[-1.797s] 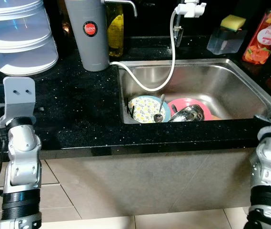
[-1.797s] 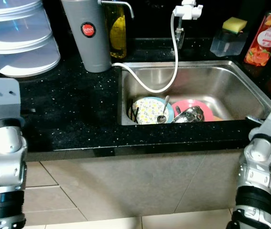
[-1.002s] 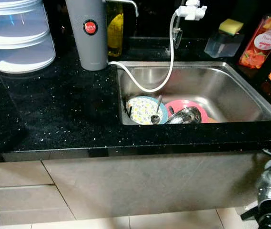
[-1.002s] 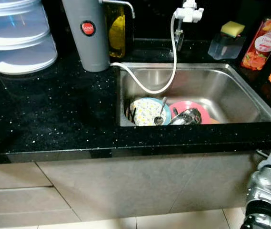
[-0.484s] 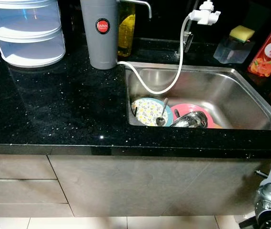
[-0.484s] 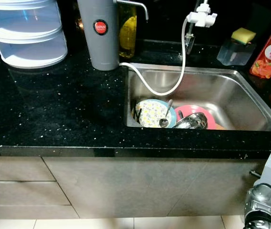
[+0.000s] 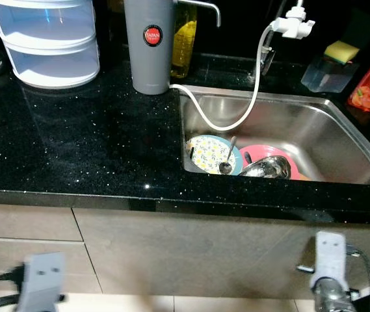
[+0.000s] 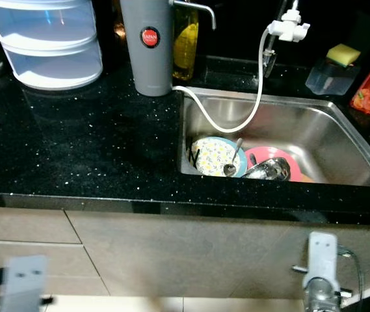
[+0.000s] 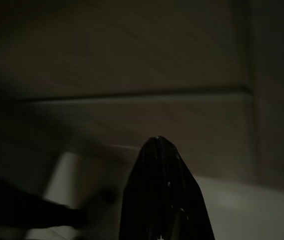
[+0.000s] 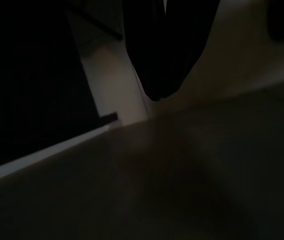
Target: Kitchen organization
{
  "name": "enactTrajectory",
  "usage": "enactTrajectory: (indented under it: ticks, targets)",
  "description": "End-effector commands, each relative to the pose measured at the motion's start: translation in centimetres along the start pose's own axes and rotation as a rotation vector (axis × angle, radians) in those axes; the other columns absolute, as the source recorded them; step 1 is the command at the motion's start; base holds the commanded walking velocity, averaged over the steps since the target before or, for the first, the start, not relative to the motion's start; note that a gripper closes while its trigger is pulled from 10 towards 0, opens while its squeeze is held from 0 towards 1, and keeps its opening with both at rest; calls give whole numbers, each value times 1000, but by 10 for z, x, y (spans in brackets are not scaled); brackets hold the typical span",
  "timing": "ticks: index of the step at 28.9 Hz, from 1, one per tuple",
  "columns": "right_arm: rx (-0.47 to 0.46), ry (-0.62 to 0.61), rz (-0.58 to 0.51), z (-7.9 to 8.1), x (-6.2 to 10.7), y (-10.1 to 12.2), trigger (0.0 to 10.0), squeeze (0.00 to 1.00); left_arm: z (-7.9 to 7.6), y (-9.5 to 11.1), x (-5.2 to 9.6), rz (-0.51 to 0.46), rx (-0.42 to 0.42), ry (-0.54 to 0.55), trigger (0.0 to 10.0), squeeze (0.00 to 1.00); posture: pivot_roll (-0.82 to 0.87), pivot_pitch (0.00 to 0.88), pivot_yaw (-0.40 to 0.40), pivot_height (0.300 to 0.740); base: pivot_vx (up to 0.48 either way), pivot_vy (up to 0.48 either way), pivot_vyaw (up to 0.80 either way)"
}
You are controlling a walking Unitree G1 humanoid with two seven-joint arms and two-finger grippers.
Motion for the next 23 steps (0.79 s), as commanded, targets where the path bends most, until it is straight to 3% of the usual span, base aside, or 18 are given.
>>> enactTrajectory:
  ticks: [1, 2, 4, 6, 8, 11, 14, 18, 19, 23]
  targets:
    - [36, 51, 19, 12, 4, -13, 10000, 0, -19, -24, -6, 77, -11, -116, 10000, 0, 235, 0, -94, 740, 0, 0, 0]
    - [36, 51, 19, 12, 4, -13, 10000, 0, -19, -24, -6, 77, -11, -116, 10000, 0, 235, 0, -94, 740, 0, 0, 0]
    - [40, 80, 33, 18, 6, -19, 10000, 0, -34, -40, -12, 130, -17, -196, 10000, 0, 219, 0, -86, 740, 0, 0, 0]
    - [53, 139, 73, 28, 9, -31, 10000, 0, -50, -58, -15, 218, 16, -287, 10000, 0, 189, 0, -71, 740, 0, 0, 0]
    - [63, 169, 89, 33, 11, -36, 10000, 0, -56, -66, -15, 261, 43, -321, 10000, 0, 186, 0, -68, 740, 0, 0, 0]
    - [126, 261, 114, 49, 18, -47, 10000, 0, -69, -89, -15, 392, 133, -388, 10000, 0, 165, 0, -60, 740, 0, 0, 0]
    - [188, 403, 139, 74, 29, -60, 10000, 0, -79, -108, -12, 484, 157, -438, 10000, 0, 152, 0, -60, 740, 0, 0, 0]
    - [248, 491, 148, 90, 38, -69, 10000, 0, -83, -120, -10, 532, 134, -453, 10000, 0, 127, 0, -54, 740, 0, 0, 0]
    - [315, 542, 146, 101, 44, -74, 10000, 0, -87, -121, -13, 520, 73, -484, 10000, 0, 106, 0, -45, 740, 0, 0, 0]
    - [388, 554, 118, 106, 44, -70, 10000, 0, -96, -113, -18, 475, 34, -524, 10000, 0, 104, 0, -42, 740, 0, 0, 0]
Point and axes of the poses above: a point about 5 cm out from each wrist's last joint towards the gripper, its own x axis pointing back from the gripper into the wrist, its own y axis along the axis of the wrist's last joint, z = x × y, the point moved 6 cm from there along -x, pointing out of the wrist towards the gripper, and after that the axes turned 11 degrees about x, right-handed, at the moved point
